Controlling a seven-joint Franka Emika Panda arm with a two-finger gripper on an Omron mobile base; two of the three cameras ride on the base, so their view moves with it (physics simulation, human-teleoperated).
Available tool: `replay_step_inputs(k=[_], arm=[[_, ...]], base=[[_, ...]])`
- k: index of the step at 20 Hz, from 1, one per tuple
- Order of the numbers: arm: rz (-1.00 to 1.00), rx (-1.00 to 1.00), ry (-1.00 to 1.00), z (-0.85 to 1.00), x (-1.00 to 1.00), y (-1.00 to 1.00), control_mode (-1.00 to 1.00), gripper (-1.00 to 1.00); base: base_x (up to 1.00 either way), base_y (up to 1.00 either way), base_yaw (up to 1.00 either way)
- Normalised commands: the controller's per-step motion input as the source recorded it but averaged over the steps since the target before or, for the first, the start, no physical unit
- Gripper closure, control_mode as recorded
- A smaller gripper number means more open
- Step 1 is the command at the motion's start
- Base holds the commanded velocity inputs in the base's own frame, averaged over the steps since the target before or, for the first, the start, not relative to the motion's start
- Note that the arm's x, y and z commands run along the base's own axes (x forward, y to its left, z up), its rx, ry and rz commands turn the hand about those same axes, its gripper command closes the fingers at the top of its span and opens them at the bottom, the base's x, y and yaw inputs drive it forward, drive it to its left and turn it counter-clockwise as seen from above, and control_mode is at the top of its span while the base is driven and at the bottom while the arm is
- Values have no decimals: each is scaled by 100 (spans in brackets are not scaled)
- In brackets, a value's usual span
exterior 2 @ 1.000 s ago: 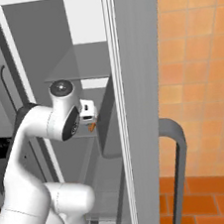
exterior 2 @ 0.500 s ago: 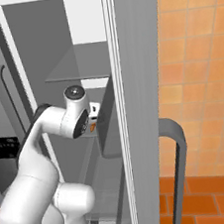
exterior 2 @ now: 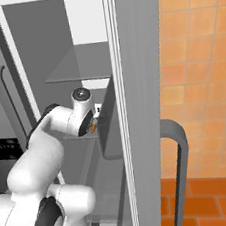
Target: Place one carrot and one steak in each tupperware on the nearby counter, to pack two identical lunches.
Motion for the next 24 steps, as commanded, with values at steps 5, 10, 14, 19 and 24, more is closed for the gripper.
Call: replay_step_inputs(k=[5,10,14,19,24], arm=[[0,0,6,-39,50,3,-100,-100],[0,0,0,-38,46,0,-100,-100],[0,0,0,-22,52,0,-100,-100],[0,0,0,-38,43,0,-100,-100],[0,0,0,-50,25,13,-100,100]], base=[[0,0,0],[0,0,0],[0,0,0],[0,0,0],[0,0,0]])
